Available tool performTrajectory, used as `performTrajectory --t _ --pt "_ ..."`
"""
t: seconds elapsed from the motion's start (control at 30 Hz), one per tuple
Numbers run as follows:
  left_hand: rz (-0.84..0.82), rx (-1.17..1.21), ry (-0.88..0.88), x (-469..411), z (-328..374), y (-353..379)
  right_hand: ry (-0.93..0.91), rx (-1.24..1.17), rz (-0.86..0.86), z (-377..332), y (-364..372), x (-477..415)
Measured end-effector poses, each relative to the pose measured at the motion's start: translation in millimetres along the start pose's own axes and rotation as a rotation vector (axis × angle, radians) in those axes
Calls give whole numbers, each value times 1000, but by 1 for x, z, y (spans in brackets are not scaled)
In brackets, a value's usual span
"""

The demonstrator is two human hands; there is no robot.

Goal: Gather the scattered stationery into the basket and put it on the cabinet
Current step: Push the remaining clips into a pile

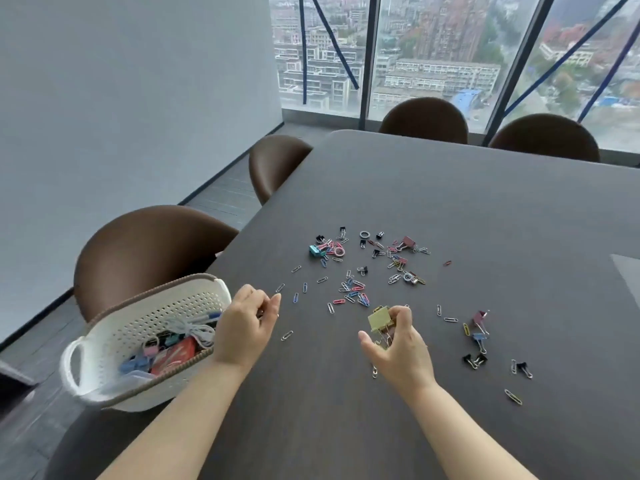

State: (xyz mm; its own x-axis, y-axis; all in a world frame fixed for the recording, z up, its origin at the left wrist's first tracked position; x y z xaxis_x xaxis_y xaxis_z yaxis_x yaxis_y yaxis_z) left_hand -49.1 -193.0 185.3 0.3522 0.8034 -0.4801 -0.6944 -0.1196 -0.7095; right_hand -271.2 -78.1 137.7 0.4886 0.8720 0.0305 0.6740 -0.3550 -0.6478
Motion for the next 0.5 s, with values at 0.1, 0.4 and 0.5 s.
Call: performTrajectory --t 0.1,0.4,0.5 --pt "39 -143 -95 0 -55 -55 -75 -10 -39 -58 33 3" --pt "-558 -204 -196 25 -180 -84 -239 31 -197 -200 162 4" --pt "-521 -192 -205 28 -204 -104 -295 95 -229 -228 199 0"
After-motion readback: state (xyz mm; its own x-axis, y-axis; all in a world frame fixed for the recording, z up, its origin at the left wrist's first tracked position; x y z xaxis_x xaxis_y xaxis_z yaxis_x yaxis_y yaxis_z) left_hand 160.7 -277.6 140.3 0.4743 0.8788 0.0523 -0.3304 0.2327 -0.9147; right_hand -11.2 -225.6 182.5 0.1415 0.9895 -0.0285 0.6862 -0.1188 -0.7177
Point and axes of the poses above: each hand's wrist, its own x-axis away from the middle knuckle, its own y-axis out of the palm, z = x × y, the point moved 6 cm from there along -x, towards the middle knuckle, and after that the axes turned 4 degrees about -z, right-handed, at the moved point
